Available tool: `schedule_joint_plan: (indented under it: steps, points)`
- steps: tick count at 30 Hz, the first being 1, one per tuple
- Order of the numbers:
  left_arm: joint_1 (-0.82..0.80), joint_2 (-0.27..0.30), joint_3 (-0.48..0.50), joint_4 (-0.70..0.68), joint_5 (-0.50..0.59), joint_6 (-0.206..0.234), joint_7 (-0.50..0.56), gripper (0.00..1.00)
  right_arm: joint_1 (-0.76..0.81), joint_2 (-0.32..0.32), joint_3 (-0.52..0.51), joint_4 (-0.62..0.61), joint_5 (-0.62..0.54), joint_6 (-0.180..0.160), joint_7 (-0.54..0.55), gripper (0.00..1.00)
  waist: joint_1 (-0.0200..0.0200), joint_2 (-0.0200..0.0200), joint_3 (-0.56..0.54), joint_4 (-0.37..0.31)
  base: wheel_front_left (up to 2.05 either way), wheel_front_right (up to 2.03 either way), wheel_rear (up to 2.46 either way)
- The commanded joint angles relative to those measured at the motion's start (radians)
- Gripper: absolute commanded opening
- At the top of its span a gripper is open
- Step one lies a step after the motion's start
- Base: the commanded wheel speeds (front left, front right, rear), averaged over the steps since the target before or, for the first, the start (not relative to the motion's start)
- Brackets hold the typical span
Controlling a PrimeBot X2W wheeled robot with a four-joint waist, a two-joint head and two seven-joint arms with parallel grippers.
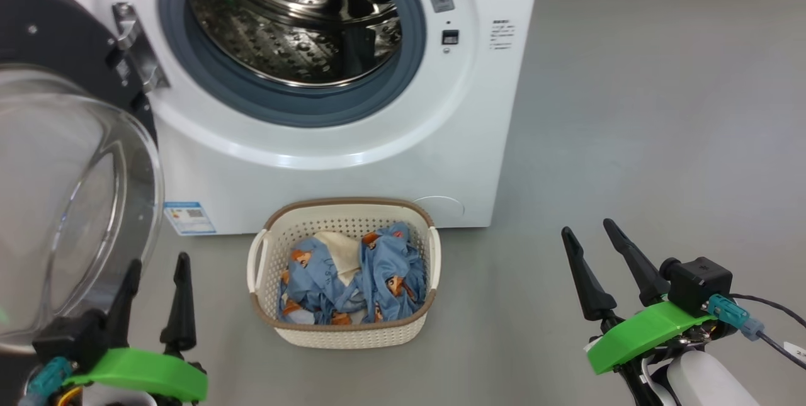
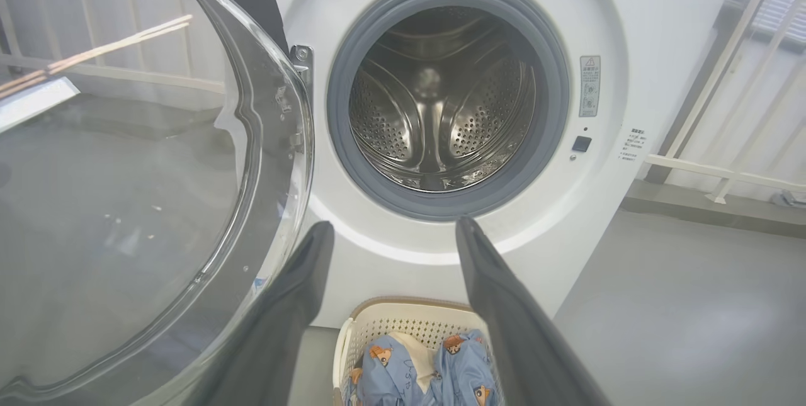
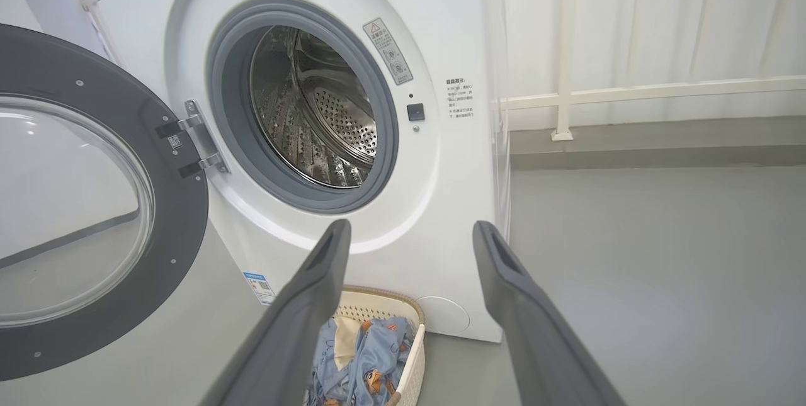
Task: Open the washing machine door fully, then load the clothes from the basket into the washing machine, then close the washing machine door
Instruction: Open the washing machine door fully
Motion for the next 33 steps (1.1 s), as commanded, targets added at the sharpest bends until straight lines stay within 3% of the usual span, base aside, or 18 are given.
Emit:
schedule_joint_plan:
  steps: [1, 16, 33]
  points:
    - [0.004, 0.022, 0.030, -0.025, 0.011, 0.006, -0.010, 1.00, -0.008, -0.013, 0.021, -0.024, -0.005, 0.006, -0.009, 1.00, 0.0000, 0.0000, -0.019, -0.037, 0.00, 0.00, 0.00]
    - [0.056, 0.000, 0.015, -0.032, 0.051, 0.016, -0.029, 1.00, -0.013, -0.046, 0.027, -0.026, 0.007, 0.006, -0.009, 1.00, 0.0000, 0.0000, -0.037, -0.106, 0.00, 0.00, 0.00]
    - [0.059, -0.014, 0.034, -0.033, 0.075, 0.012, -0.032, 1.00, -0.004, -0.049, 0.011, -0.035, 0.003, 0.006, -0.009, 1.00, 0.0000, 0.0000, -0.038, -0.096, 0.00, 0.00, 0.00]
